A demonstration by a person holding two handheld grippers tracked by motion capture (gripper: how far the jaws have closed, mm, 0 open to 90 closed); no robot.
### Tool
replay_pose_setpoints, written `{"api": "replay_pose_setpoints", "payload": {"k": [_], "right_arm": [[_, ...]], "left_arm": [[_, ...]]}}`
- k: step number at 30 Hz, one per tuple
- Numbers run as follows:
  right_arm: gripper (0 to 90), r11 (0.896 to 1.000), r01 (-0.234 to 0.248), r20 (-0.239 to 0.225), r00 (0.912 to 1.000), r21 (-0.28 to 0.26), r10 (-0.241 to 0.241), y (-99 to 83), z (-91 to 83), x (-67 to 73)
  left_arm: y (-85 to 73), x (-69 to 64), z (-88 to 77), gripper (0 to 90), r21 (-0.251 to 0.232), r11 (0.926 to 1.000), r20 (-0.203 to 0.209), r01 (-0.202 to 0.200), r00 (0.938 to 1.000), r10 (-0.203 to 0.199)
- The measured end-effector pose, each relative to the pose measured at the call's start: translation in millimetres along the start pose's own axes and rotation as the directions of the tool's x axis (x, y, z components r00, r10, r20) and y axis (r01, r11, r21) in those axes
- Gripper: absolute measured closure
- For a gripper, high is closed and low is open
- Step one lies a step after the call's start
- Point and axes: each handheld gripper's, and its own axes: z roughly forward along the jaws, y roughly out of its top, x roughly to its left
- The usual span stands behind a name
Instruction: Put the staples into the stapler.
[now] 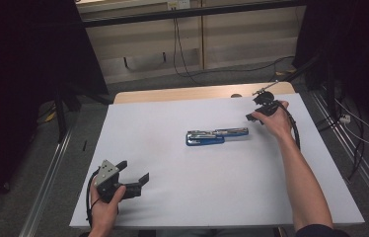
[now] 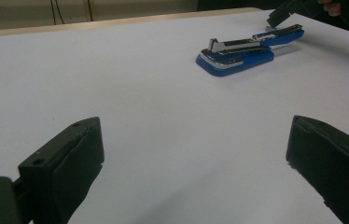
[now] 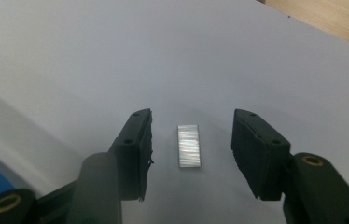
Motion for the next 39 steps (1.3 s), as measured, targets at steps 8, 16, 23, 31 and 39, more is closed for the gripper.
{"api": "replay_pose_setpoints", "payload": {"k": [8,16,23,31,39], "right_arm": [[60.6,0.998,0.017,-0.014,0.9998,0.058,-0.016,-0.3,7.4,-0.1],[69.0,0.997,0.01,-0.033,0.9994,0.074,-0.008,-0.5,8.0,-0.2],[72.7,0.995,-0.001,-0.031,0.9995,0.095,0.004,1.1,7.6,0.1],[79.0,0.993,0.006,-0.027,0.9996,0.115,-0.003,2.5,6.9,0.7],[79.1,0.995,0.0,-0.027,0.9996,0.1,0.003,-0.3,5.5,1.3]], "left_arm": [[-0.6,-3.0,0.8,4.3,0.011,0.9999,0.013,-0.012,0.9999,0.012],[-0.7,-2.6,1.2,4.3,0.017,0.9997,0.013,-0.016,0.9998,0.016],[-0.7,-2.6,0.0,4.3,0.014,0.9997,0.014,-0.018,0.9998,0.018],[-0.5,-2.9,-0.6,4.3,0.015,0.9997,0.014,-0.022,0.9997,0.021],[-0.6,-1.8,-1.4,4.3,0.012,0.9998,0.01,-0.016,0.9998,0.016]]}}
